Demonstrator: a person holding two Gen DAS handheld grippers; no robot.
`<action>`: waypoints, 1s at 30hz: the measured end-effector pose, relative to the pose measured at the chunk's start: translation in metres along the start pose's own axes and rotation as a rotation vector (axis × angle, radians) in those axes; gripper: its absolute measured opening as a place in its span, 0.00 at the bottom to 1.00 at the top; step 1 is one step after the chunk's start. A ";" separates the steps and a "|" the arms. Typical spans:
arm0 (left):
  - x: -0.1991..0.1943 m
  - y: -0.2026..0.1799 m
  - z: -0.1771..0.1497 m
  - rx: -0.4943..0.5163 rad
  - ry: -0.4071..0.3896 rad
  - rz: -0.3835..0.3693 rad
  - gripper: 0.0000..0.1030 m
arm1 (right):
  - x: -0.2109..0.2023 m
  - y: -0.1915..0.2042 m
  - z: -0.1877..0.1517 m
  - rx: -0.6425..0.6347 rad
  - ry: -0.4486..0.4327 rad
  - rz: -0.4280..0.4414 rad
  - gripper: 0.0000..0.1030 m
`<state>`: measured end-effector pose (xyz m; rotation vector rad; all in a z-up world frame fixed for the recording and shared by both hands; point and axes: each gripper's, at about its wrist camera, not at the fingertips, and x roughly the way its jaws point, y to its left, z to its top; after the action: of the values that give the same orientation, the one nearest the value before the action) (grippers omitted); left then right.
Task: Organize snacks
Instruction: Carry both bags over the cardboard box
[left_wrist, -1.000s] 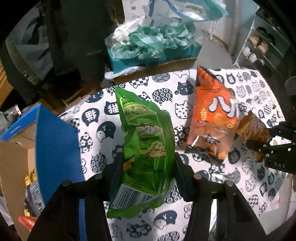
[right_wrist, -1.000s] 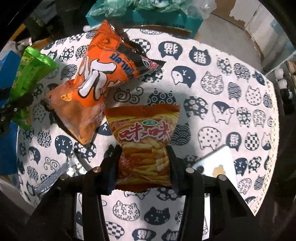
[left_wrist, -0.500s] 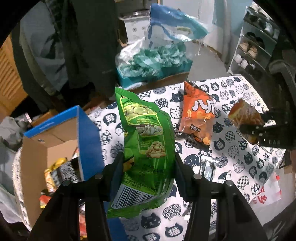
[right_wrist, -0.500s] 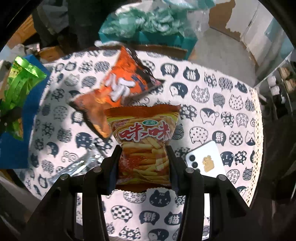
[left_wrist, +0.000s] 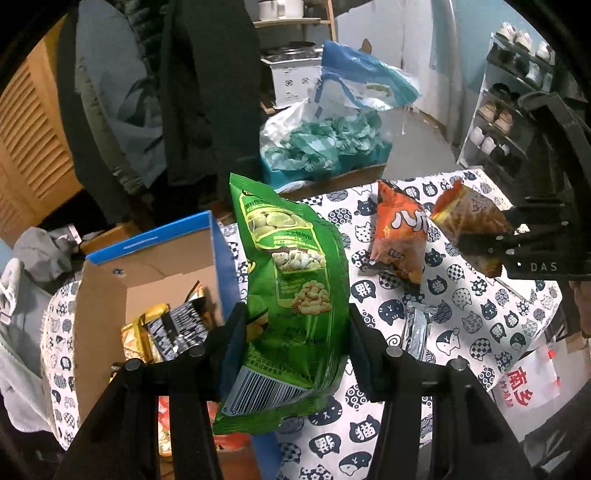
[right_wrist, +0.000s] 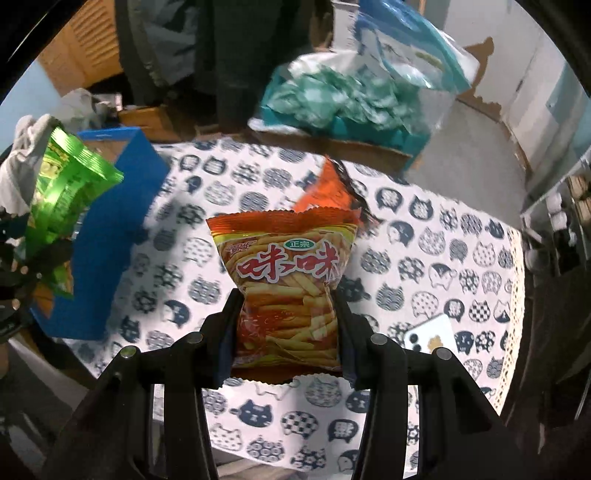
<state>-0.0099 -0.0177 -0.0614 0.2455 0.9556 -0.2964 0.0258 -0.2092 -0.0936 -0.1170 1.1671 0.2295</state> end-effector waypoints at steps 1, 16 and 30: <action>-0.003 0.002 -0.001 -0.004 -0.004 0.002 0.51 | -0.002 0.005 0.003 -0.007 -0.006 0.005 0.44; -0.026 0.053 -0.015 -0.088 -0.042 0.034 0.51 | -0.013 0.068 0.033 -0.076 -0.039 0.075 0.44; -0.028 0.115 -0.041 -0.198 -0.026 0.074 0.51 | -0.006 0.140 0.060 -0.156 -0.040 0.135 0.44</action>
<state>-0.0154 0.1074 -0.0523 0.0956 0.9411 -0.1354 0.0438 -0.0615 -0.0613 -0.1709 1.1181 0.4405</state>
